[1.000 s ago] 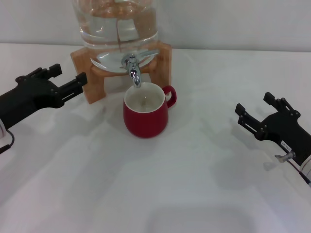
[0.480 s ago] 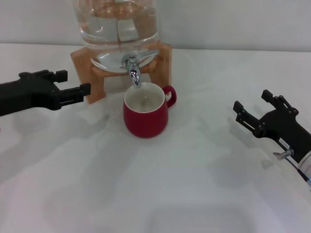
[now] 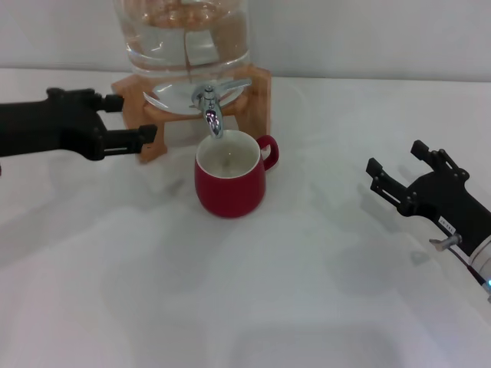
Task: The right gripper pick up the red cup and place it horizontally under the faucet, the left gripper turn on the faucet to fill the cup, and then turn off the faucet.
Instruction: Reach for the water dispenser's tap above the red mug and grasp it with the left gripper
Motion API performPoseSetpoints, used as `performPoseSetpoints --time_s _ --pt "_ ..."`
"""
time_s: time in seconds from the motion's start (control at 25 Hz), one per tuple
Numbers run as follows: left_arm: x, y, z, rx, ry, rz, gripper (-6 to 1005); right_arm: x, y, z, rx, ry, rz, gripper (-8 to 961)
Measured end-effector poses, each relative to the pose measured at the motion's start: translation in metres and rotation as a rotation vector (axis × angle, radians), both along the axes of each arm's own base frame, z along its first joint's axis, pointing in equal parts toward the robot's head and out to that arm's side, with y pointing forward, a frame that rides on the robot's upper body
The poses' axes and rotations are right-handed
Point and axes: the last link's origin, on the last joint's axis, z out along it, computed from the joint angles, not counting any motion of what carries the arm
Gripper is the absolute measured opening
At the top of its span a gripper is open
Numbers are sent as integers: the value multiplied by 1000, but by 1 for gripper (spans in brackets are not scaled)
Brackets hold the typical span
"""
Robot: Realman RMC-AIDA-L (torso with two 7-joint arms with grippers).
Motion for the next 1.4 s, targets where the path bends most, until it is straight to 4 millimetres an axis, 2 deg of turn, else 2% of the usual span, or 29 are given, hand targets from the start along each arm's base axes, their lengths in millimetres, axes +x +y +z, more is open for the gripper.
performPoseSetpoints --time_s 0.44,0.92,1.4 --pt "32 17 2 -12 27 -146 757 -4 0 -2 -10 13 9 869" --pt "60 37 -15 -62 7 -248 756 -7 -3 -6 -29 11 23 869" --pt "65 53 -32 -93 10 -252 757 -10 -1 -7 -33 12 34 869"
